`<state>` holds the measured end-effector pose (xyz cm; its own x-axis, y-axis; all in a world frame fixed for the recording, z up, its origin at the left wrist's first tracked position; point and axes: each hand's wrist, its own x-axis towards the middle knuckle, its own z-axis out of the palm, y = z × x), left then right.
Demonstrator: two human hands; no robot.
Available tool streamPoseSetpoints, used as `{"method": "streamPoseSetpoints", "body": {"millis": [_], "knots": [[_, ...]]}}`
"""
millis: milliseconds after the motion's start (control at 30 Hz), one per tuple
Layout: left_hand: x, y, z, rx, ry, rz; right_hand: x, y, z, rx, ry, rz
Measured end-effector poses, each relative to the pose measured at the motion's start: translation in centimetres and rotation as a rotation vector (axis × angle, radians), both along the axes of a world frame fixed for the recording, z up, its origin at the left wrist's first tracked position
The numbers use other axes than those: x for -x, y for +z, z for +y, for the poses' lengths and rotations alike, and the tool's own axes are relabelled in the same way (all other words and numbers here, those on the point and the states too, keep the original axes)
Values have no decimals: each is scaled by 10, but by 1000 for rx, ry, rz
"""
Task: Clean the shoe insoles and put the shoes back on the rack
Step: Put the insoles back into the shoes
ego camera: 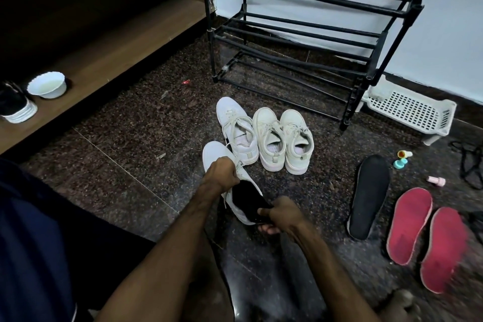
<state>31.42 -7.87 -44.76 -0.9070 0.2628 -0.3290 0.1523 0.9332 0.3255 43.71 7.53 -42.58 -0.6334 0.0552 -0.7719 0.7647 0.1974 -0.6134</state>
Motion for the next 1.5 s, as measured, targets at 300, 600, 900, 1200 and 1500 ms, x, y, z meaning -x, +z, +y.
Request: {"method": "streamPoseSetpoints", "body": {"millis": [300,600,900,1200,1500], "knots": [[3,-2,-3,-5,-2,-9,8,-8,-11,-19,-40,-1],[0,-2,0,-25,24,-7,7,-9,-14,-85,-116,44],[-1,-3,-1,-24,22,-7,47,-34,-28,-269,70,105],[-1,-5,2,-12,25,15,39,-13,-32,-460,95,68],[1,-6,2,-21,17,21,53,-4,-15,-544,468,67]]}}
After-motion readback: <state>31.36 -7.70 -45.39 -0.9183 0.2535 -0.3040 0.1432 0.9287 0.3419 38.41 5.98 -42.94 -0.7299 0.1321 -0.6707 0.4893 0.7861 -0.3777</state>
